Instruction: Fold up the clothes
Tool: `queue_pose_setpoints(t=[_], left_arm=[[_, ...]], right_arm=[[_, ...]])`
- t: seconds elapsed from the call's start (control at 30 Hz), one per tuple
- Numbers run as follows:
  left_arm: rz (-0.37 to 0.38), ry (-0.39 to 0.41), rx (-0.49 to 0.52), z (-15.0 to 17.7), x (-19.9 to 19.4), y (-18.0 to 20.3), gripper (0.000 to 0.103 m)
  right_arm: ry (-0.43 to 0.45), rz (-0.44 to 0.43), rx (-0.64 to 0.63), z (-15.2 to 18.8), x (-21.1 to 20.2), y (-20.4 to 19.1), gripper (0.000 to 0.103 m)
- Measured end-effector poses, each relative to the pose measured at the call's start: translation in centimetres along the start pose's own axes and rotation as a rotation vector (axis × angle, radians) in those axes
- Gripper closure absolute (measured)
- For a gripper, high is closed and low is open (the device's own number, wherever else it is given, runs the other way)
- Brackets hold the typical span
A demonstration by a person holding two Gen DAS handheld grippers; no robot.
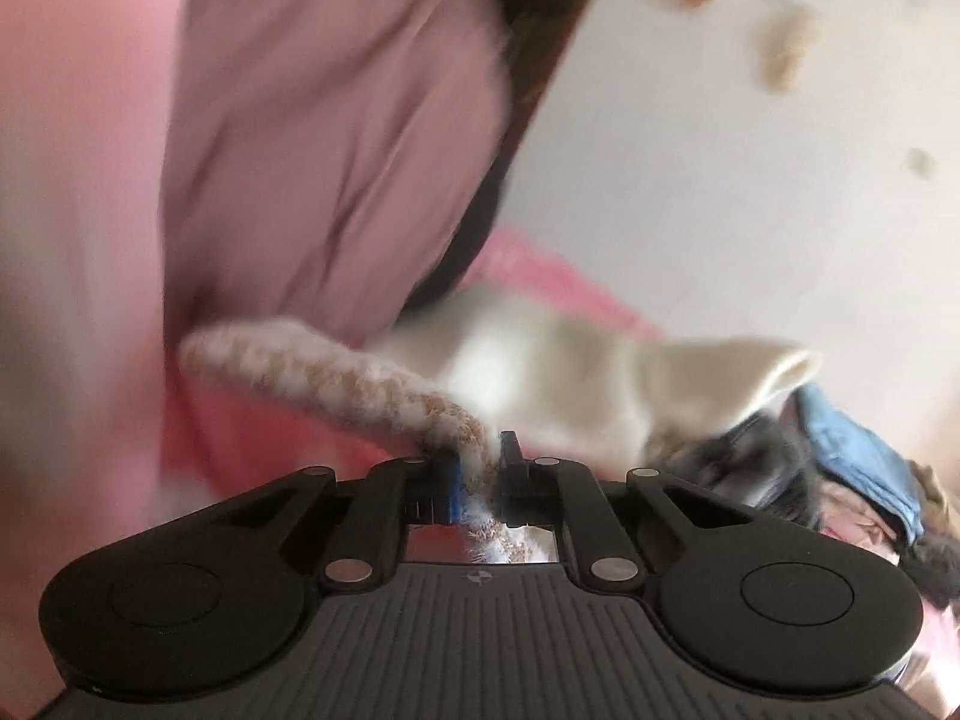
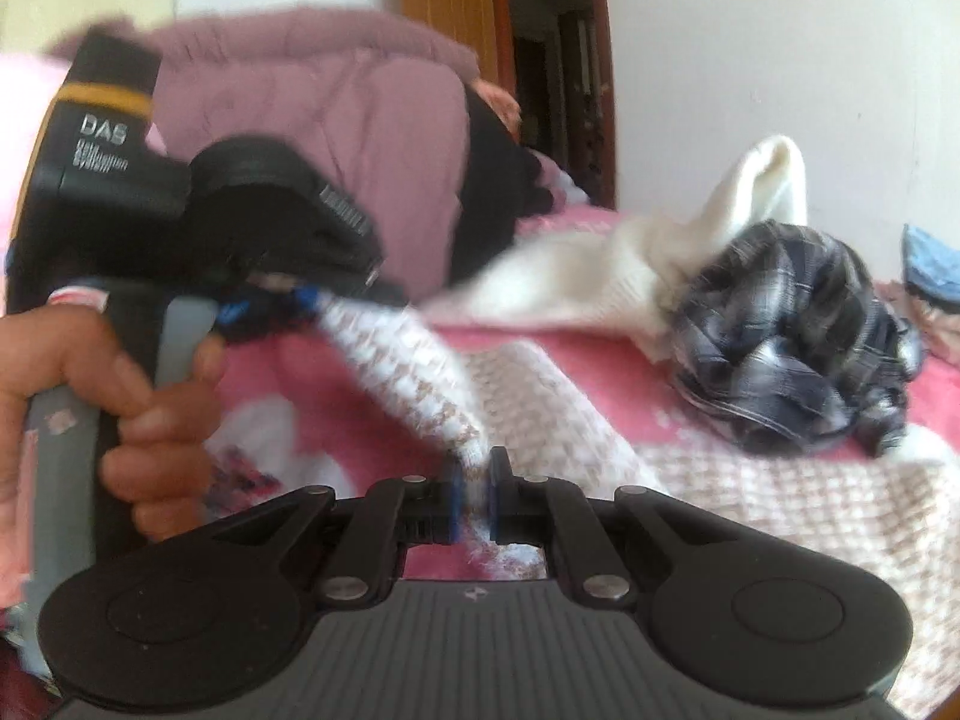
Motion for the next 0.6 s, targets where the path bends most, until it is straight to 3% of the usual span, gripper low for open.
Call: queue_pose_setpoints(t=[0.07, 0.2, 0.3, 0.37, 0.43, 0.5, 0.6], left_arm=[[-0.025, 0.022, 0.052, -0.8, -1.1, 0.5, 0.094], [-0.149, -0.011, 0.162, 0.1, -0.8, -0.2, 0.091], [-0.196, -0.04, 0.176, 0.5, -0.2, -0.8, 0.091], [-0.201, -0.035, 0.15, 0.1, -0.3, -1.2, 0.09], [-0.196, -0.026, 0.12, -0.1, -0.7, -1.3, 0.089], [-0.189, -0.017, 0.088, -0.4, -1.2, -1.4, 0.089], [-0.168, -0.01, 0.042, -0.8, -1.8, -1.5, 0.089]], right_arm=[[0.013, -0.051, -0.001, -0.3, 0.0, -1.0, 0.094], [-0.068, -0.165, 0.044, 1.0, 2.3, -1.5, 0.094], [-0.13, -0.238, 0.176, 2.9, 3.9, -0.5, 0.093], [-0.132, -0.247, 0.2, 3.0, 3.9, -0.4, 0.09], [-0.133, -0.243, 0.178, 2.7, 3.7, -1.0, 0.082], [-0.13, -0.23, 0.134, 2.4, 3.7, -1.9, 0.066], [-0.128, -0.191, 0.046, 2.0, 3.7, -3.4, 0.058]])
Point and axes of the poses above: each gripper's, at about its wrist camera, not at the fingertips, and x roughly the way its jaws point, y to its right, z to its underside, the point moved 6 cm from there along x, roughly the way its jaws point, and after that the axes turned 14 degrees about -x, right-handed, at the moved point
